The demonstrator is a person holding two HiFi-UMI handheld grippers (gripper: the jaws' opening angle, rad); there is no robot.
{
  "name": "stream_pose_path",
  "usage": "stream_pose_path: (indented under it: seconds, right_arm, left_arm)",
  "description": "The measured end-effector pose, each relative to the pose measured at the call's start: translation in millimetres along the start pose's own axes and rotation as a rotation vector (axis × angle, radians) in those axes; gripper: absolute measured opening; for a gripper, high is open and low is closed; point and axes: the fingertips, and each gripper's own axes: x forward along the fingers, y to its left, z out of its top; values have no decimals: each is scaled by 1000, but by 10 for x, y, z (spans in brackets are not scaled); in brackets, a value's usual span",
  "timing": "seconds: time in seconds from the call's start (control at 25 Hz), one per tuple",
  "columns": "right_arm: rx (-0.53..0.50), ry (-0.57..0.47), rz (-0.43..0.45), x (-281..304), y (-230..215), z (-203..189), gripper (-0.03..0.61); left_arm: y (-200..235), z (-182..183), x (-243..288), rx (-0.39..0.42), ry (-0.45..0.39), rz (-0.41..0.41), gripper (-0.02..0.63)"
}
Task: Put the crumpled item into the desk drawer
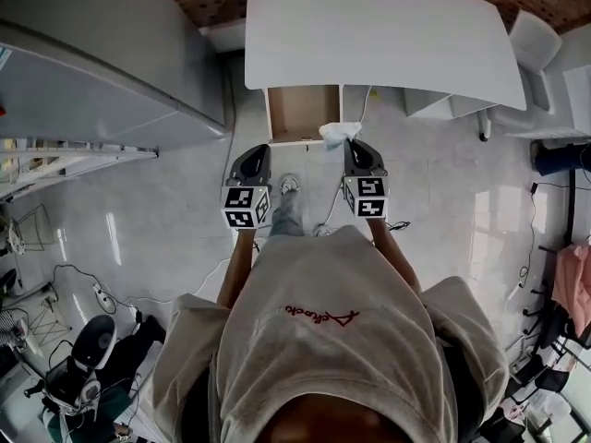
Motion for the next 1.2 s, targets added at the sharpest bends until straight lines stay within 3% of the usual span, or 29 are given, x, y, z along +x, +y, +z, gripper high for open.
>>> stream_pose_path:
  seconds: [0.64, 1.2]
  right_arm:
    - [17, 146, -105, 984, 28, 103, 12]
    - [34, 243, -41, 1235, -2, -380, 12]
  left_arm:
    - [873, -63, 945, -34, 107, -169, 9]
    - [899, -503, 1134, -68, 186, -146, 9]
